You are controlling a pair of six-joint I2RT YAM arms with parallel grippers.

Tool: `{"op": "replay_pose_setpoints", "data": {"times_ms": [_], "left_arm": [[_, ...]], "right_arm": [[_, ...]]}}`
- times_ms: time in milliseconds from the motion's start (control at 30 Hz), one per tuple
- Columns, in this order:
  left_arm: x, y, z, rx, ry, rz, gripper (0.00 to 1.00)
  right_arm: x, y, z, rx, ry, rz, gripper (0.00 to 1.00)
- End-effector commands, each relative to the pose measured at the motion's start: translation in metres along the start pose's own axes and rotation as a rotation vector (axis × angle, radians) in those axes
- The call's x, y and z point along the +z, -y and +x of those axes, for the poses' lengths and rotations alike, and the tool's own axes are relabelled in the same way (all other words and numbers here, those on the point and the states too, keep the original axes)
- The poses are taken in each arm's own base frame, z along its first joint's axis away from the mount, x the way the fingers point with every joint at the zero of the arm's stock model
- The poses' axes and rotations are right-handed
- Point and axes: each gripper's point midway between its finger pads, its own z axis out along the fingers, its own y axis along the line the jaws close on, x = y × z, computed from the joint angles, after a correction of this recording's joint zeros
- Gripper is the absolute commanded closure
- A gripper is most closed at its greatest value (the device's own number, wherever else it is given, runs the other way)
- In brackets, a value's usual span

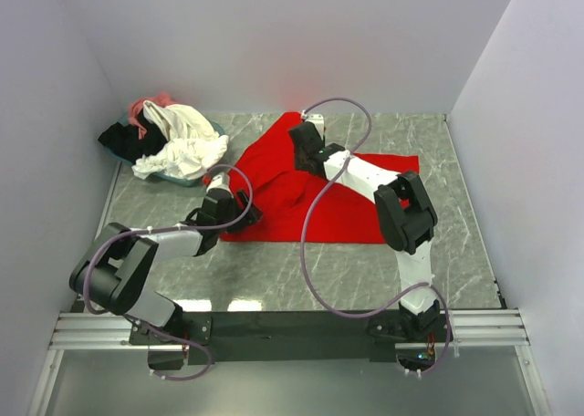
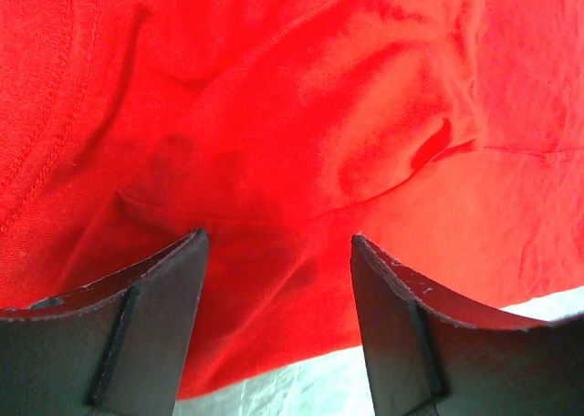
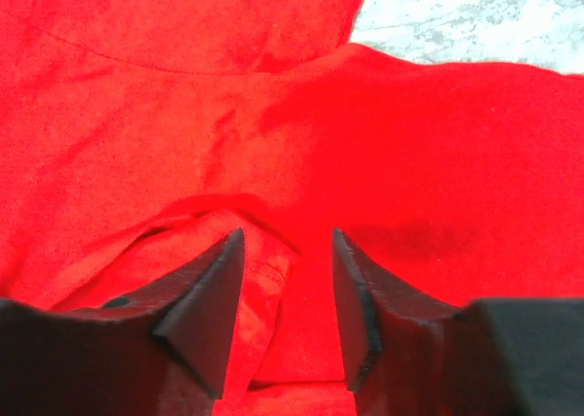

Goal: Fold and stack the t-shirts
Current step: Fold the tshirt

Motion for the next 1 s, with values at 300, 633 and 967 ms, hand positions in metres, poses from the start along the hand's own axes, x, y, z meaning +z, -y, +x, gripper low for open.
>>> {"op": "replay_pose_setpoints", "data": {"times_ms": [300, 633, 967], "left_arm": [[-0.026, -0.031, 0.012, 0.05, -0.014, -0.137, 0.29], [-0.046, -0.009, -0.007, 0.076, 0.068, -0.121, 0.29], [-0.052, 0.026, -0.011, 0.108, 0.098, -0.062, 0.29]], "right_arm": [[-0.061, -0.067, -0.072, 0.012, 0.097, -0.304, 0.43], [-0.037, -0.116, -0.058, -0.027, 0.015, -0.448, 0.42], [-0.013, -0.115, -0.026, -0.019, -0.053, -0.421, 0.42]]}}
